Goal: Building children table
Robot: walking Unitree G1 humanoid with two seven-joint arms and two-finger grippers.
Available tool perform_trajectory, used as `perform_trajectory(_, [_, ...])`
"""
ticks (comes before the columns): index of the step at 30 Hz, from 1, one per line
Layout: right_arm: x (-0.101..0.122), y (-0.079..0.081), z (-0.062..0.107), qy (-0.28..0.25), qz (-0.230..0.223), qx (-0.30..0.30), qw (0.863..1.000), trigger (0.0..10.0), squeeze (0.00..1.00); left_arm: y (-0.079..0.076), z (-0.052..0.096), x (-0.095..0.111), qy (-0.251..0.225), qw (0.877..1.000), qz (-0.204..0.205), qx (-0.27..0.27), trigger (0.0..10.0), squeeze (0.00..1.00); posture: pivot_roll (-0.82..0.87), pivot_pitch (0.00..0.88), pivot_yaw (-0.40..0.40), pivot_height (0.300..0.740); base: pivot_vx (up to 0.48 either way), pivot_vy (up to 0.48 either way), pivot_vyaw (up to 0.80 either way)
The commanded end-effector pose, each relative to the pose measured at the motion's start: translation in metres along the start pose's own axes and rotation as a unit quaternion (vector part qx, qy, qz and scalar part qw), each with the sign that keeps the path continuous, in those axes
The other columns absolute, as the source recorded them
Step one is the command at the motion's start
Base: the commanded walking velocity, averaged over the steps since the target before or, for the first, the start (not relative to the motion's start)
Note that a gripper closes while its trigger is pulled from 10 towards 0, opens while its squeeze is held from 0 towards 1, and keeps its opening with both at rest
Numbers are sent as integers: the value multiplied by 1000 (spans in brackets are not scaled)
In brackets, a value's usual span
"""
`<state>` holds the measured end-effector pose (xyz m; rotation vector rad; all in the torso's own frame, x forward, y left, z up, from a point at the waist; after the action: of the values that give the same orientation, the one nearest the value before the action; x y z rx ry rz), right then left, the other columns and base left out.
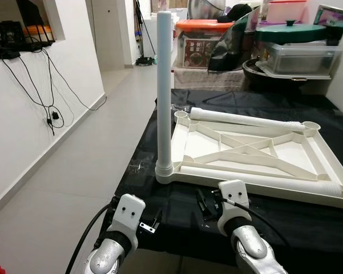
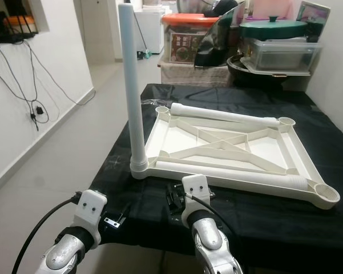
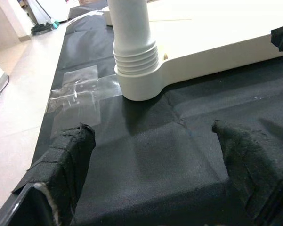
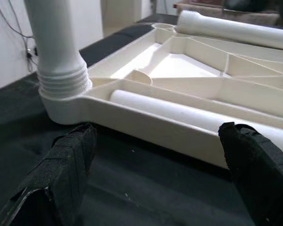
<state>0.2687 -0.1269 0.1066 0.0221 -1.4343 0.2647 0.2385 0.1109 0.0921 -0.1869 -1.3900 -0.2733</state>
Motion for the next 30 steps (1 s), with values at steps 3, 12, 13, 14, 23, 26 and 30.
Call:
perform_trajectory(3, [18,-7,-18,-40,-30,48,998,10000,0,1,5,7,-25,1000,16,-1,10000,0,79,0,-24,740,0,0,0])
perform_trajectory(12, [45,-28,-42,-83,-12,103,991,10000,1000,-3,11,11,-31,999,19,-8,10000,0,88,0,-32,740,0,0,0])
perform_trajectory(13, [53,-35,-49,-84,-6,145,986,10000,796,-5,14,11,-31,999,20,-13,10000,0,95,0,-32,740,0,0,0])
perform_trajectory(14, [60,-42,-52,-86,1,172,981,10000,0,-7,16,12,-30,999,20,-16,10000,0,96,3,-34,740,0,0,0])
perform_trajectory(23, [92,-63,-61,-94,34,298,949,10000,0,-15,29,20,-45,998,28,-29,10000,0,90,59,-41,740,0,0,0])
perform_trajectory(26, [102,-57,-65,-104,31,331,937,10000,0,-18,32,24,-50,998,29,-35,10000,0,99,89,-52,740,0,0,0])
perform_trajectory(30, [109,-51,-73,-111,30,352,929,10000,0,-21,37,28,-52,998,29,-38,10000,0,102,104,-57,740,0,0,0])
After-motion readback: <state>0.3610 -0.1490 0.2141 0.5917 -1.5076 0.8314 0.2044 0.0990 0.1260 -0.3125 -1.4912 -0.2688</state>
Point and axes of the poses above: a point about 5 cm out from each wrist's last joint towards the gripper, its own z axis pointing back from the gripper into the wrist, its own x axis along the axis of the wrist's last joint, y = z × x, the point moved 1 cm from there along -z, pointing out of the wrist towards the gripper, and after that the axes turned 5 degrees about z, right-handed, at the moved point
